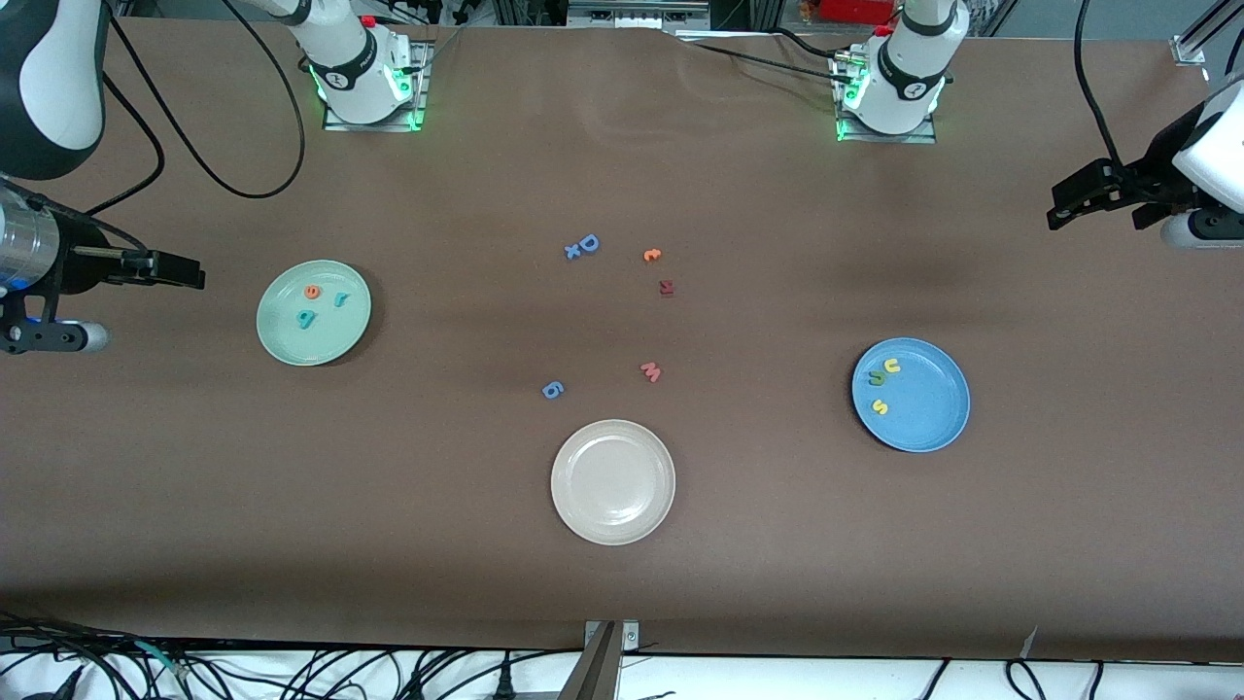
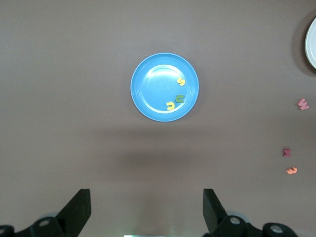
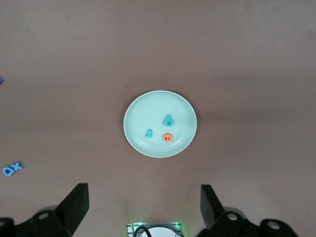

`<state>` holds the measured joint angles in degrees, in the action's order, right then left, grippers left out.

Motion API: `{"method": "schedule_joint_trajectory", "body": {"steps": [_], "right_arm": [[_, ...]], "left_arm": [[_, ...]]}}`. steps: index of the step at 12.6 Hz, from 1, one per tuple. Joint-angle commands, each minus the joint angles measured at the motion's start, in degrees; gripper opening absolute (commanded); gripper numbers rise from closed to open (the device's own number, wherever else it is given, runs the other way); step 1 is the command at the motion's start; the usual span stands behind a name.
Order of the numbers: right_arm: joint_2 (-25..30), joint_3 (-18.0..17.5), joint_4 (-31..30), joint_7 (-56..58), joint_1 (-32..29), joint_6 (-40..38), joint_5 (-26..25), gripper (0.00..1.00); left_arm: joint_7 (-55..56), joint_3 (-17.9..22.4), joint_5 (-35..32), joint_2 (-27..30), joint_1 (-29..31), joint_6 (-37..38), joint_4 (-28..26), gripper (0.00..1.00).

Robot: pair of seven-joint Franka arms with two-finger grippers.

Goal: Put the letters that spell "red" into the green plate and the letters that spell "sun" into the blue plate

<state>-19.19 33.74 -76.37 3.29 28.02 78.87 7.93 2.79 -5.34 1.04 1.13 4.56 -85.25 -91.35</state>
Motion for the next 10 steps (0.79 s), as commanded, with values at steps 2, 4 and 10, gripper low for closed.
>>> {"method": "schedule_joint_trajectory", "body": {"steps": [2, 4, 10], "right_arm": [[0.3, -5.5, 0.8, 0.0, -5.9, -0.8, -0.1, 0.99], [0.7, -14.5, 0.9, 0.1, -13.7, -0.8, -2.1, 0.99], [8.3, -26.5, -8.1, 0.0, -25.3, 6.3, -5.5, 0.99]], "left_arm": [[-1.1, -0.1, 0.5, 0.3, 0.3, -0.9, 0.7, 1.0], [-1.0, -0.2, 0.5, 0.6, 0.3, -0.9, 0.3, 1.0], [-0.9, -0.3, 0.5, 0.6, 0.3, -1.1, 0.1, 1.0]]}}
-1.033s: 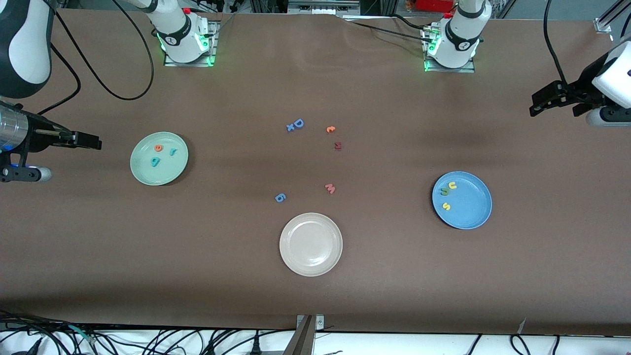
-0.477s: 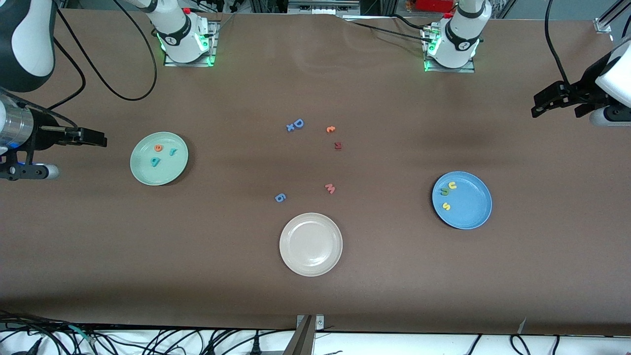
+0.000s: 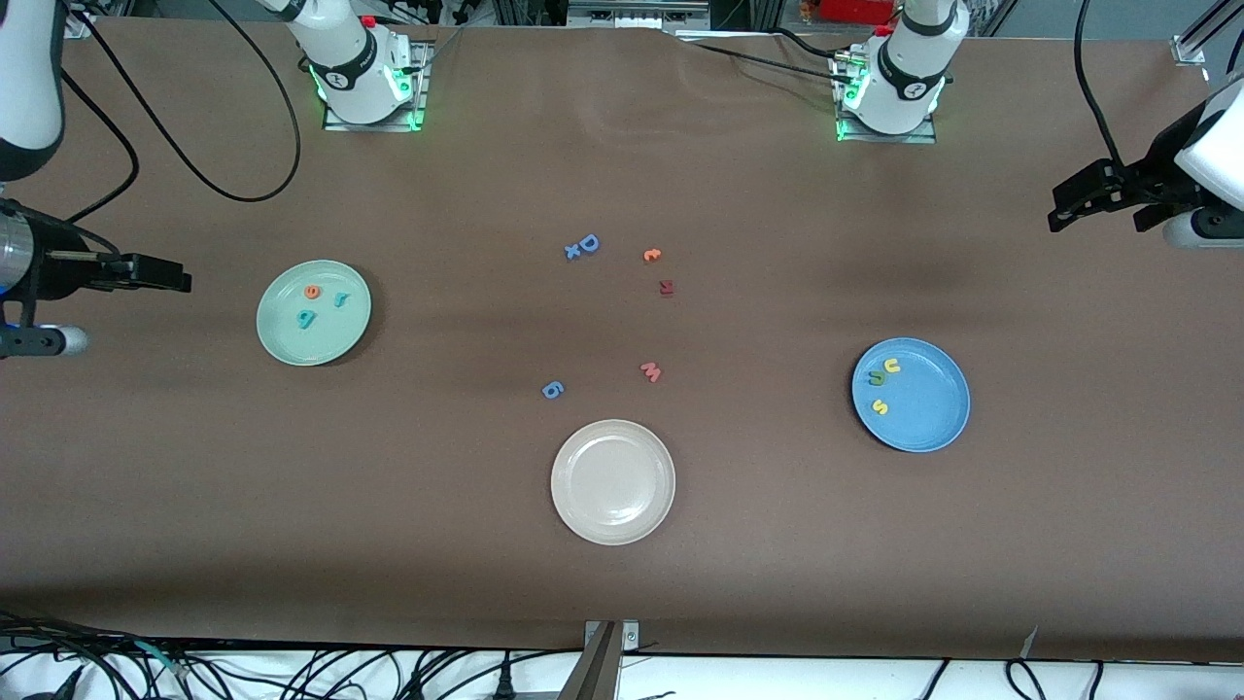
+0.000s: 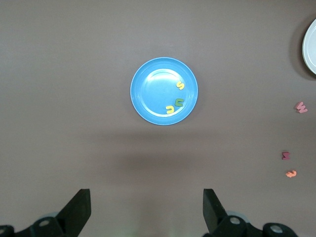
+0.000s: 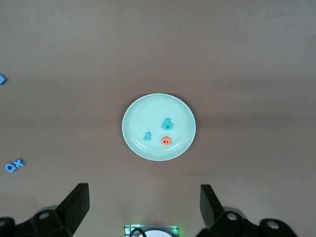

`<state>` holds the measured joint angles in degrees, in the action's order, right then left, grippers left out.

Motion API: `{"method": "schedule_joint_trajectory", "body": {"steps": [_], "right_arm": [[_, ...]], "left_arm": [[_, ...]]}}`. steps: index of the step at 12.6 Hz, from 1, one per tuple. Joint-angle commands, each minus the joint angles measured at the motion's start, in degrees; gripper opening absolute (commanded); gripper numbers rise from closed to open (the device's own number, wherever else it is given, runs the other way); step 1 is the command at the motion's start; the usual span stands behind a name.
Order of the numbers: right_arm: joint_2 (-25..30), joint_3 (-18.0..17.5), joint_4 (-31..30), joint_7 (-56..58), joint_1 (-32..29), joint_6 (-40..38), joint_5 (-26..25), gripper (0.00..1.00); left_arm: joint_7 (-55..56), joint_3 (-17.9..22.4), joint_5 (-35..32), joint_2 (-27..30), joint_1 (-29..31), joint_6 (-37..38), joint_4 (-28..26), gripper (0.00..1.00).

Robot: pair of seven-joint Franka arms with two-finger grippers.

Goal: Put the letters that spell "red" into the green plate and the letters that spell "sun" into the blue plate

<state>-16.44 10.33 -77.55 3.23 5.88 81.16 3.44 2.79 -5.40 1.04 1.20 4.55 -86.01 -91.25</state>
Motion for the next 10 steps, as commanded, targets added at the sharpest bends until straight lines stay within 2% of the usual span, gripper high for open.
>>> {"method": "schedule_joint_trajectory", "body": {"steps": [1, 2, 3, 10], "right_arm": [[6.4, -7.9, -7.9, -0.2, -7.0, 4.6, -1.5, 0.99], [6.4, -10.0, -7.7, -0.3, -8.2, 4.4, -3.5, 0.99], [6.4, -10.2, -7.6, -0.3, -8.1, 4.4, -4.7, 1.0], [5.7, -10.2, -7.4, -1.4, -7.7, 4.9, -4.1, 1.0]], "left_arm": [[-0.9, -0.2, 0.5, 0.6, 0.3, -0.4, 0.0, 1.0], [-1.0, -0.2, 0.5, 0.5, 0.3, -0.5, 0.1, 1.0], [-1.0, -0.1, 0.5, 0.6, 0.3, -0.6, 0.0, 1.0], [-6.7, 0.2, 1.3, 1.0, 3.1, -0.4, 0.3, 1.0]]}}
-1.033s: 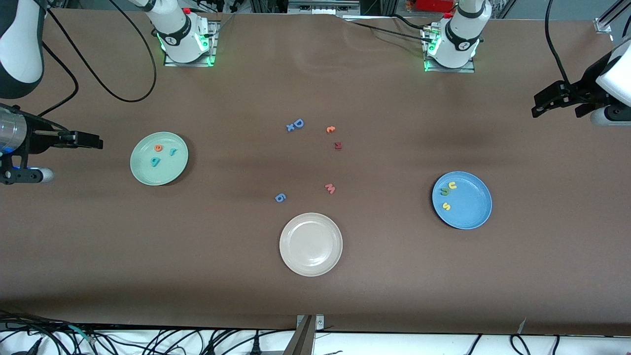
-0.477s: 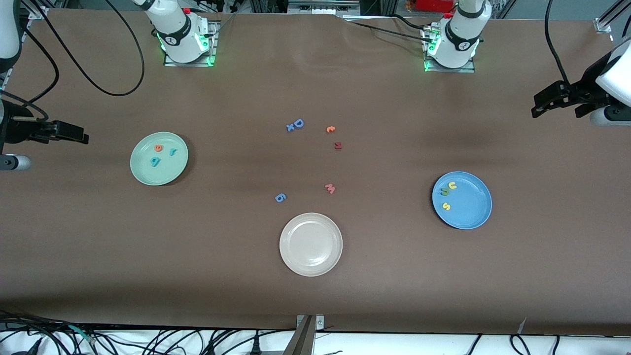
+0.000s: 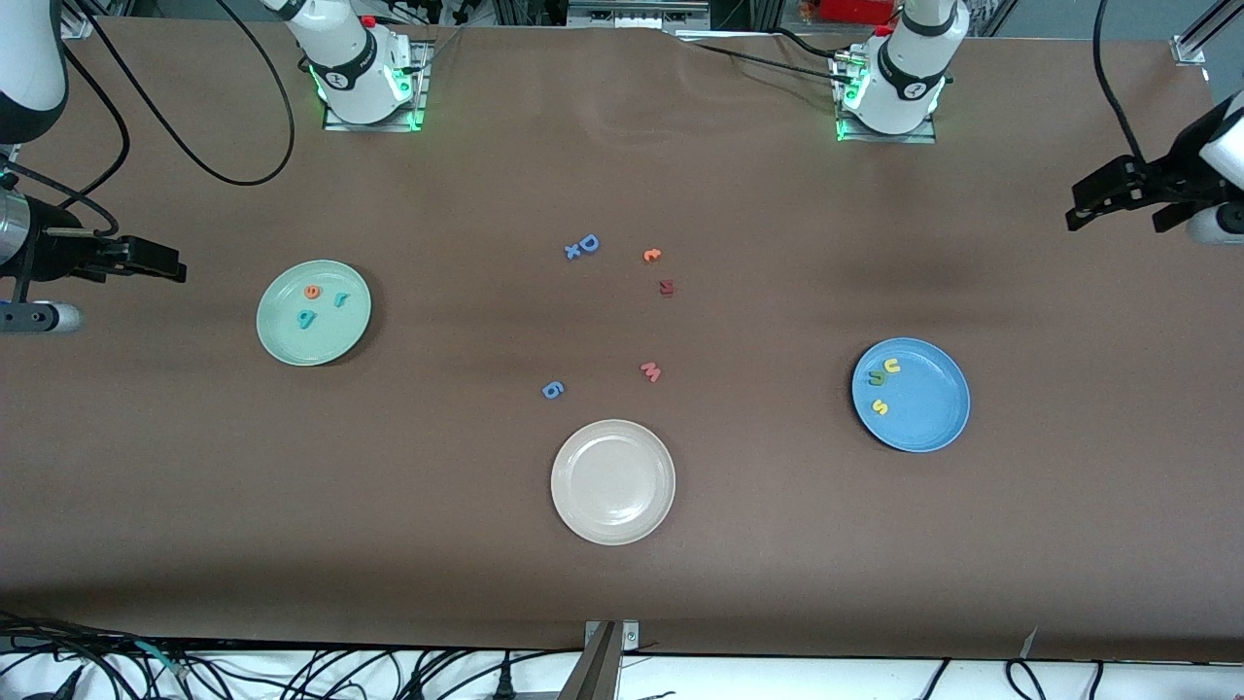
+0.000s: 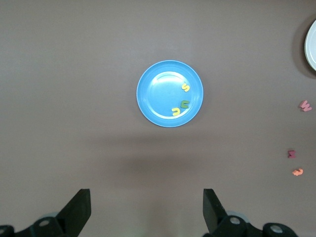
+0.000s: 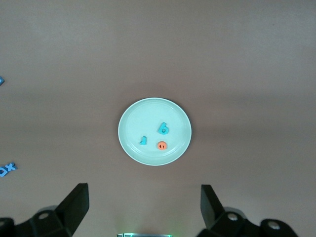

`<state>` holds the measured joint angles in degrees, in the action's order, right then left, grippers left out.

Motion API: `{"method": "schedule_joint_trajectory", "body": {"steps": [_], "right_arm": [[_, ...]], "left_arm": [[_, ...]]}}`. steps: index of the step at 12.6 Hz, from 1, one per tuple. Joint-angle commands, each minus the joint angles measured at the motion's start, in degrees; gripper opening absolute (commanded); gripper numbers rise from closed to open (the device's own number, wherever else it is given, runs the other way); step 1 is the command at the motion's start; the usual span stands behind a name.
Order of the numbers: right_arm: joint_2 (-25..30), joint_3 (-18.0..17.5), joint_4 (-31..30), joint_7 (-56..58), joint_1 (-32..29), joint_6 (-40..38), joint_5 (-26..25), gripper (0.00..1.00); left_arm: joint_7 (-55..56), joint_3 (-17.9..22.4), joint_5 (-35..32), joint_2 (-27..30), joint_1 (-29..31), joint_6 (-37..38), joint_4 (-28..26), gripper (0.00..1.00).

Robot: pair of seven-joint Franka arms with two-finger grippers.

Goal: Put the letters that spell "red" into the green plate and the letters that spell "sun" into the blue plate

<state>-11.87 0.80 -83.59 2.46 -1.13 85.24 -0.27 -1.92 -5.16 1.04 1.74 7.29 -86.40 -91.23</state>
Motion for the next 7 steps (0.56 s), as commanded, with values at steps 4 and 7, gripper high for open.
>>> {"method": "schedule_joint_trajectory", "body": {"steps": [4, 7], "right_arm": [[1.1, -0.5, -1.2, -0.3, -0.8, 0.8, -0.6, 1.0], [0.7, -0.5, -1.2, -0.4, -0.9, 0.7, -0.3, 1.0]], "left_arm": [[-2.0, 0.0, 1.4, 0.5, 0.4, 0.0, -0.1, 1.0], [-1.9, -0.2, 1.2, 0.3, 0.4, -0.3, 0.0, 1.0]]}}
